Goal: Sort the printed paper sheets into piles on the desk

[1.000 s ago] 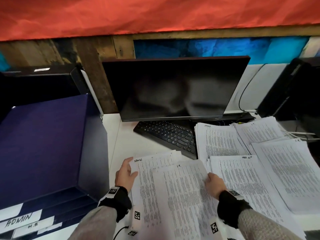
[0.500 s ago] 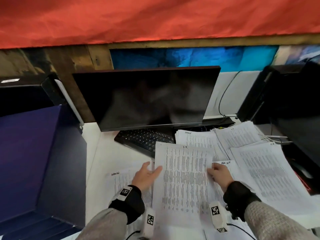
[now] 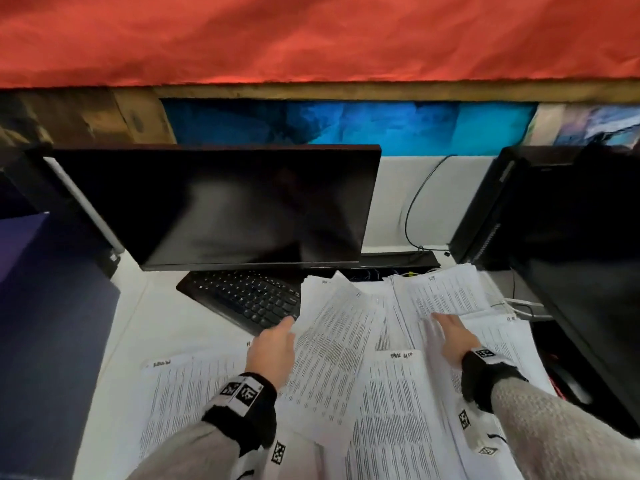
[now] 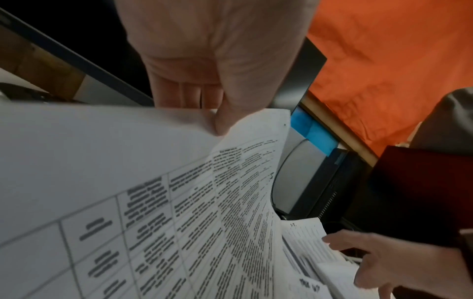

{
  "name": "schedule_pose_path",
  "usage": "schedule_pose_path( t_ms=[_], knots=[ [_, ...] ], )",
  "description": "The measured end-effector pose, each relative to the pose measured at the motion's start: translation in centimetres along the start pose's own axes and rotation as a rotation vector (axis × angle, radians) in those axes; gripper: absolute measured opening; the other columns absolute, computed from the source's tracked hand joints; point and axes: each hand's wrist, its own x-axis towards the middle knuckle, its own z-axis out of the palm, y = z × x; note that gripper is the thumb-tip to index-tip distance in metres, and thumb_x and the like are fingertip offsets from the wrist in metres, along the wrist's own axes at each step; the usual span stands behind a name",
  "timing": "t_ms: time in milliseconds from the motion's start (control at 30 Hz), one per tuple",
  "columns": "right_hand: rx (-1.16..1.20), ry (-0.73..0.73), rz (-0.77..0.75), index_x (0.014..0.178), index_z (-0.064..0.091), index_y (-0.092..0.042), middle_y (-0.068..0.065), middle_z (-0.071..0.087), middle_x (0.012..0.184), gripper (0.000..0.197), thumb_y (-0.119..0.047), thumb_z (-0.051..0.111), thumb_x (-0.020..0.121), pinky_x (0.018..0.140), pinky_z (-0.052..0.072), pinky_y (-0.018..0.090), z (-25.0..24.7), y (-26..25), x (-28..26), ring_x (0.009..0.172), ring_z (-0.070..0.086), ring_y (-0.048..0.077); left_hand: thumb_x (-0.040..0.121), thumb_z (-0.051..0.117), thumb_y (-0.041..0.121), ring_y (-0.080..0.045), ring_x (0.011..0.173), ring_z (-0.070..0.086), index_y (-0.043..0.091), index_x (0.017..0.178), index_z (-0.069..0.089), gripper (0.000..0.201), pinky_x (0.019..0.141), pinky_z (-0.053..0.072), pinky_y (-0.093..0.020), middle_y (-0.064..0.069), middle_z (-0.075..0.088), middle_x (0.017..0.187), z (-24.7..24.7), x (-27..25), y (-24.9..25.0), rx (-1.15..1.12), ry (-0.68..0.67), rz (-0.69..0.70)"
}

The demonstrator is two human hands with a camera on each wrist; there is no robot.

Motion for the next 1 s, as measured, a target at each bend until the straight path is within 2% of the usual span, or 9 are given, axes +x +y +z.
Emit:
schedule_pose_path(
  t_ms=[100,200,367,467,567,700,800,900,1000],
  knots=[
    [-0.092,-0.023,-0.01,0.146,0.026,-0.022,0.005,0.02,0.154,0.057,-0.005,0.04,0.093,0.106,0.038,0.046,-0.1,1.0,2.0,0.132,0.042,0.031,0.1,0.041,0.02,-0.017,0.064,0.052,0.015,0.112,0.052,0.017,0.061,0.042,-0.028,0.003,0.057,0.069,-0.1,-0.1,0.6,-0.056,0.047,0.005],
    [-0.125,-0.139,-0.06,0.144,0.026,-0.03,-0.002,0.019,0.155,0.054,-0.016,0.035,0.092,0.108,0.035,0.049,0.3,1.6,3.4,0.132,0.04,0.031,0.098,0.044,0.017,-0.016,0.06,0.051,0.017,0.104,0.054,0.012,0.059,0.042,-0.028,0.0,0.059,0.067,-0.9,-0.4,1.3,-0.123,0.114,0.01],
    [-0.198,-0.207,-0.093,0.146,0.018,-0.026,0.004,0.014,0.154,0.064,-0.008,0.032,0.086,0.109,0.032,0.053,1.4,1.3,4.7,0.132,0.038,0.038,0.097,0.048,0.015,-0.006,0.051,0.042,0.025,0.087,0.047,0.014,0.053,0.034,-0.023,0.007,0.047,0.056,-1.3,-0.7,2.3,-0.228,0.182,0.058],
    [-0.243,-0.203,-0.092,0.143,0.025,-0.019,0.007,0.016,0.148,0.061,0.0,0.041,0.087,0.107,0.038,0.043,1.0,1.1,4.7,0.127,0.044,0.033,0.096,0.049,0.014,-0.009,0.049,0.042,0.03,0.079,0.042,0.024,0.051,0.033,-0.018,0.008,0.045,0.054,-1.1,-0.6,2.6,-0.285,0.196,0.081],
    [-0.245,-0.168,-0.1,0.136,0.032,-0.016,0.005,0.022,0.141,0.059,0.002,0.051,0.083,0.097,0.045,0.03,1.0,1.2,5.1,0.115,0.051,0.025,0.096,0.05,0.014,-0.008,0.052,0.044,0.034,0.072,0.04,0.032,0.051,0.035,-0.018,0.007,0.045,0.054,-0.7,-0.6,2.5,-0.317,0.19,0.082],
    [-0.24,-0.171,-0.138,0.121,0.037,-0.019,0.0,0.032,0.123,0.044,-0.004,0.057,0.084,0.083,0.039,0.022,0.5,0.6,5.4,0.113,0.047,0.018,0.096,0.05,0.017,-0.008,0.053,0.048,0.029,0.079,0.05,0.021,0.055,0.04,-0.023,0.005,0.058,0.061,-0.2,-0.8,2.1,-0.37,0.192,0.057],
    [-0.29,-0.194,-0.149,0.115,0.036,-0.019,0.0,0.032,0.127,0.043,-0.001,0.056,0.082,0.077,0.04,0.023,-0.1,0.5,5.6,0.092,0.045,0.014,0.095,0.051,0.017,-0.008,0.056,0.051,0.026,0.084,0.054,0.015,0.055,0.04,-0.02,0.013,0.061,0.065,-0.1,-0.9,2.1,-0.392,0.203,0.065],
    [-0.336,-0.199,-0.154,0.101,0.031,-0.021,0.004,0.03,0.127,0.042,-0.004,0.061,0.076,0.083,0.045,0.028,-0.6,0.3,5.9,0.089,0.047,0.019,0.096,0.051,0.016,-0.007,0.058,0.054,0.03,0.085,0.055,0.017,0.055,0.04,-0.018,0.019,0.063,0.072,-0.2,-1.0,2.3,-0.395,0.195,0.081],
    [-0.395,-0.221,-0.172,0.1,0.03,-0.019,0.005,0.028,0.123,0.04,-0.008,0.061,0.079,0.084,0.043,0.028,-0.9,0.1,6.2,0.089,0.045,0.022,0.096,0.051,0.017,-0.007,0.061,0.057,0.033,0.085,0.055,0.02,0.057,0.043,-0.017,0.019,0.065,0.076,-0.2,-1.2,2.7,-0.422,0.171,0.068]
  ],
)
